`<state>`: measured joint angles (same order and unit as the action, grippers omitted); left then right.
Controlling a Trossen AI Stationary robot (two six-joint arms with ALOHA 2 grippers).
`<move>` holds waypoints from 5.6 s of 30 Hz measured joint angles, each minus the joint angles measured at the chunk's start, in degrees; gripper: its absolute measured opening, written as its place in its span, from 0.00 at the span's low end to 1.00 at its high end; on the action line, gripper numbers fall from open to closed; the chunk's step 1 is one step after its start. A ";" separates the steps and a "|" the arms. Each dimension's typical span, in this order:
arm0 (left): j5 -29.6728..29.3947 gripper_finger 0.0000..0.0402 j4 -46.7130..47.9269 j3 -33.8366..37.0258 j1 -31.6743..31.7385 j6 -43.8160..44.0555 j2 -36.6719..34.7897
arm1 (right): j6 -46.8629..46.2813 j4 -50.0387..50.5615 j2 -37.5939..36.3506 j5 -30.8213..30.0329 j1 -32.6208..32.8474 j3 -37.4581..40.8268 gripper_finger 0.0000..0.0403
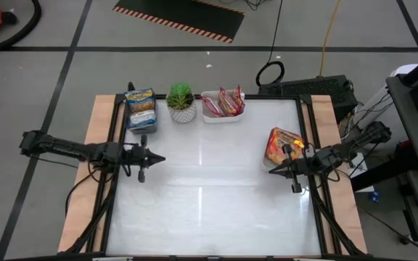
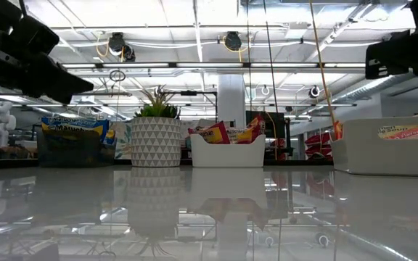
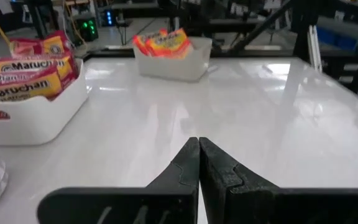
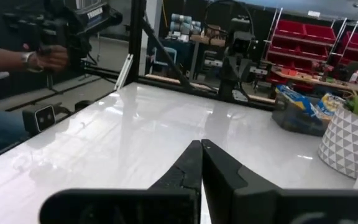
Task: Sort Maruchan noodles
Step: Return to Home Position
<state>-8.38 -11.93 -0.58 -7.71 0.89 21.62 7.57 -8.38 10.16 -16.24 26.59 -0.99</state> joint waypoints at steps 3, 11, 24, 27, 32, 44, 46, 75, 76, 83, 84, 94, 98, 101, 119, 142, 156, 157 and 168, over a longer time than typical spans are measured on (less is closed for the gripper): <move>0.43 0.01 3.14 0.00 0.76 -0.38 -1.84 | -0.29 4.00 -4.74 0.02 0.00 0.04 0.00; 1.12 0.01 9.49 0.00 2.85 -0.90 -9.36 | 5.40 4.59 -10.07 -0.73 0.00 0.04 0.00; 4.52 0.01 10.77 -0.11 3.19 -0.34 -20.18 | 5.77 5.03 -10.00 -1.75 0.00 0.00 0.00; 4.50 0.01 10.81 -0.11 3.19 1.01 -20.17 | 6.19 5.01 -10.13 -1.71 0.00 0.00 0.00; 7.72 0.01 11.55 -0.11 3.12 4.87 -20.02 | 9.08 5.08 -10.09 -1.67 -0.94 0.00 0.00; 5.38 0.01 11.32 -0.09 4.71 -5.02 -20.00 | 6.61 7.41 -10.09 16.72 -11.45 0.15 0.00; 5.34 0.01 11.31 -0.09 5.53 -4.78 -20.00 | 6.28 7.04 -10.09 19.10 -14.37 0.15 0.00; 0.97 0.01 10.50 -0.04 7.32 -4.92 -20.00 | -0.13 7.11 -9.67 19.29 -27.34 0.15 0.00; 0.42 0.01 10.42 -0.04 7.32 -4.90 -20.00 | 0.30 7.13 -9.67 19.07 -27.27 0.15 0.00; -0.02 0.01 10.35 -0.04 7.32 -4.92 -20.15 | 0.52 7.37 -9.67 16.60 -27.26 0.15 0.00; -0.02 0.01 10.34 -0.04 7.32 -5.16 -20.28 | -0.02 7.37 -9.67 16.60 -27.26 0.15 0.00; 3.89 0.01 10.56 -0.02 12.26 -5.69 -20.48 | -0.46 6.49 -9.67 16.39 -27.26 0.15 0.00; 7.80 0.01 11.44 0.00 13.31 -3.95 -20.48 | -0.48 6.42 -9.67 16.32 -27.26 0.15 0.00; 7.84 0.01 11.48 0.00 13.31 -2.80 -20.48 | -0.48 6.35 -9.67 16.30 -27.26 0.15 0.00; 7.78 0.01 8.87 0.07 13.31 -3.38 -20.48 | -0.48 6.17 -9.67 16.28 -27.26 0.15 0.00; 7.82 0.01 8.77 0.04 13.31 -3.42 -20.48 | -0.50 6.12 -9.67 16.30 -27.24 0.15 0.00; 7.87 0.01 8.75 0.02 13.31 -3.43 -20.48 | -0.50 6.13 -9.66 16.30 -27.24 0.15 0.00; 7.87 0.01 8.75 0.02 13.31 -3.43 -20.48 | -0.50 6.12 -9.67 16.30 -27.23 0.15 0.00; 7.87 0.01 8.73 0.00 13.31 -3.43 -20.48 | -0.50 6.12 -9.67 16.30 -27.23 0.14 0.00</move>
<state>-0.51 -3.20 -0.58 5.61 -2.55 1.15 7.07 -2.26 0.49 0.05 -0.64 -0.86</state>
